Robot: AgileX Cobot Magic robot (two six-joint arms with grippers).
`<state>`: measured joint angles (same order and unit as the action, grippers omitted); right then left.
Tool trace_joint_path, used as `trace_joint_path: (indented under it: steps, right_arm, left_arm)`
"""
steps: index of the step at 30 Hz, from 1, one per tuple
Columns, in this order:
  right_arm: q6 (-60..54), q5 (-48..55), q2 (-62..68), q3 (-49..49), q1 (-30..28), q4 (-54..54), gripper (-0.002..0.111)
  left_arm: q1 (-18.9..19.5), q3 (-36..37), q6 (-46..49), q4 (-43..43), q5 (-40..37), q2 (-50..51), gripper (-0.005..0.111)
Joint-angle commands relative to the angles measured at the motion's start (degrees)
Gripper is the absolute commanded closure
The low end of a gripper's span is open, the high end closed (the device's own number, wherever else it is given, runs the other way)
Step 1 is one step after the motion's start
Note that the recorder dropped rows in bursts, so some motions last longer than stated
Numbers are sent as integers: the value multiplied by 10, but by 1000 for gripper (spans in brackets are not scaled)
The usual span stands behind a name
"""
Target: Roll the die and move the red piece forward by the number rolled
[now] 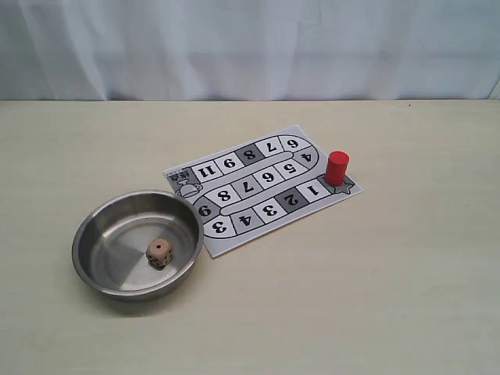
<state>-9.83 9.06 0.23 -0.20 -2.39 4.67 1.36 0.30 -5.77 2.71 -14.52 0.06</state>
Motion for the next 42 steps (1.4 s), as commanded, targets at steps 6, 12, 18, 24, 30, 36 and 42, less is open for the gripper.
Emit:
trace_joint_path:
  steps: [6, 12, 18, 24, 30, 36, 42]
  right_arm:
    - [1, 0, -2, 2, -2, -5, 104]
    - [10, -62, -2, 2, -2, -5, 104]
    - [98, -147, -2, -12, -2, -5, 104]
    - [95, -24, 21, -177, -2, -5, 104]
    - [95, 95, 181, -307, -2, -5, 104]
    - [95, 113, 328, -372, -2, -5, 104]
    - [87, 116, 462, -417, 6, 7, 99]
  left_arm:
    - [0, -3, 0, 2, 6, -1, 107]
    - [0, -3, 0, 1, 6, -1, 107]
    - [0, -3, 0, 0, 6, -1, 107]
    - [0, -3, 0, 0, 6, -1, 107]
    - [0, -3, 0, 0, 6, -1, 107]
    - [0, -3, 0, 2, 6, -1, 107]
    - [0, -3, 0, 2, 6, -1, 107]
